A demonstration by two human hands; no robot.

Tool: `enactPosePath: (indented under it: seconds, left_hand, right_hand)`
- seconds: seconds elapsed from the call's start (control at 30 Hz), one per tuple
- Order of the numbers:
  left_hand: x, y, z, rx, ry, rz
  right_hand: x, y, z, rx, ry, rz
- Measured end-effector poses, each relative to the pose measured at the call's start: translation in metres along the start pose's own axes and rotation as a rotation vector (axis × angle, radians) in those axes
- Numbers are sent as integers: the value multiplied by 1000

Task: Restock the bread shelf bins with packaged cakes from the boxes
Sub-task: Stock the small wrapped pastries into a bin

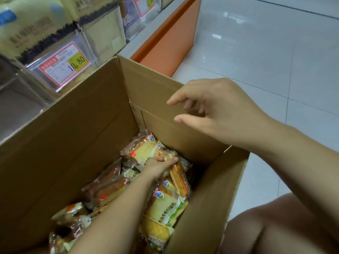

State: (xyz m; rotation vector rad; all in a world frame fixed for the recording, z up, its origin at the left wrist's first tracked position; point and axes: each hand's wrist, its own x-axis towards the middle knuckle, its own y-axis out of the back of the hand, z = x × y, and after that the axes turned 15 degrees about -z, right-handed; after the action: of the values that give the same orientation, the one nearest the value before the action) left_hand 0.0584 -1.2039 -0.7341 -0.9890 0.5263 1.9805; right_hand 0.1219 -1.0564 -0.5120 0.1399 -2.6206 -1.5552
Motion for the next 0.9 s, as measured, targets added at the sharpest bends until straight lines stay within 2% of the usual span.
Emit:
enactPosePath:
  seconds: [0.13,0.57,0.77,0.9]
  left_hand:
    - [7,-2,6,-115,-49,-15]
    - [2,7,9,-253,-222,37]
    - [-31,16,16,-285,-368,101]
    - [-69,25,27,-265,-448,155]
  right_hand:
    - [1,-1,-1,-17,-4,8]
    - [2,-2,-3,-38,-11,0]
    - [2,0,-10,-65,-58,-35]
    - [3,-2,-22,-19,-61,-118]
